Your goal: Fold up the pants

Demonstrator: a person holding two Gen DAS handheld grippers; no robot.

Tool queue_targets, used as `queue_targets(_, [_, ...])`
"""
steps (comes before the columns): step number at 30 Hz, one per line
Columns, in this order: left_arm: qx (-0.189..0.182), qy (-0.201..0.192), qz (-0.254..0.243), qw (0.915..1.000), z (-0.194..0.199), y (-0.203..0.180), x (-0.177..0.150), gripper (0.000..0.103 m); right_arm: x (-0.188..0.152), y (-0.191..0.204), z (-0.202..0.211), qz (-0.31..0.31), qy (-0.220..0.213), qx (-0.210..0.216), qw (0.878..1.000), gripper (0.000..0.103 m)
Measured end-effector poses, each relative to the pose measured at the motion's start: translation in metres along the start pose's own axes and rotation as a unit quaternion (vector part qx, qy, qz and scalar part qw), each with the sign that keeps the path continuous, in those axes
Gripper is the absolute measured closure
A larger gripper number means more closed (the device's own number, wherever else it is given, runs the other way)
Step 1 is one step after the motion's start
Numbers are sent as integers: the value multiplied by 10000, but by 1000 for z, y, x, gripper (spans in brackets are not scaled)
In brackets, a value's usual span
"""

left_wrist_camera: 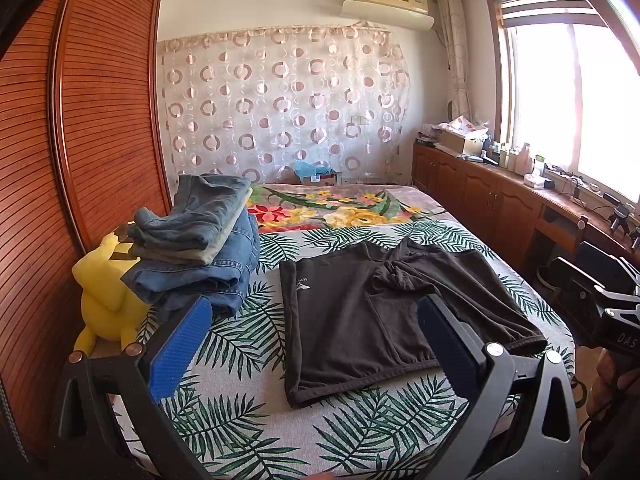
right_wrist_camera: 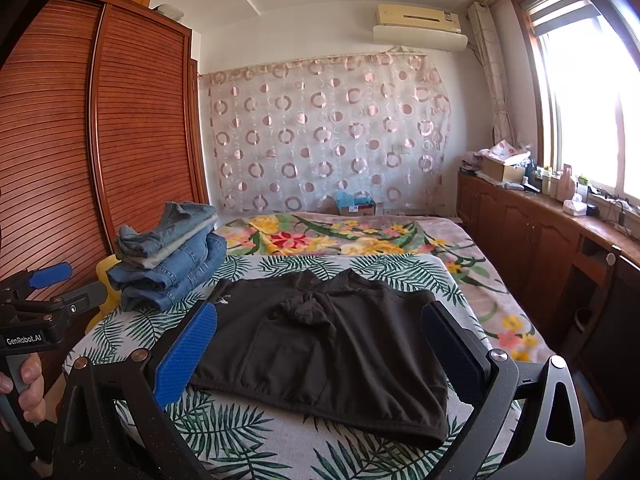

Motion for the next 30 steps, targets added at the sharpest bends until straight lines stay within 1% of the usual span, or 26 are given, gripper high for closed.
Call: queue_targets(30, [-22,3,31,10000,0,-7,-1,0,0,1,0,-12,5,1,10000,1])
Point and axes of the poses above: each gripper's, at about its wrist camera, not at the fingertips, and z roughly against the way its jaws point, y to its left, x to its top, the point moved 3 cm from there along -z, roughly the way its jaws point, and after that the axes turned 1 degree about z, right-handed, at the moved point
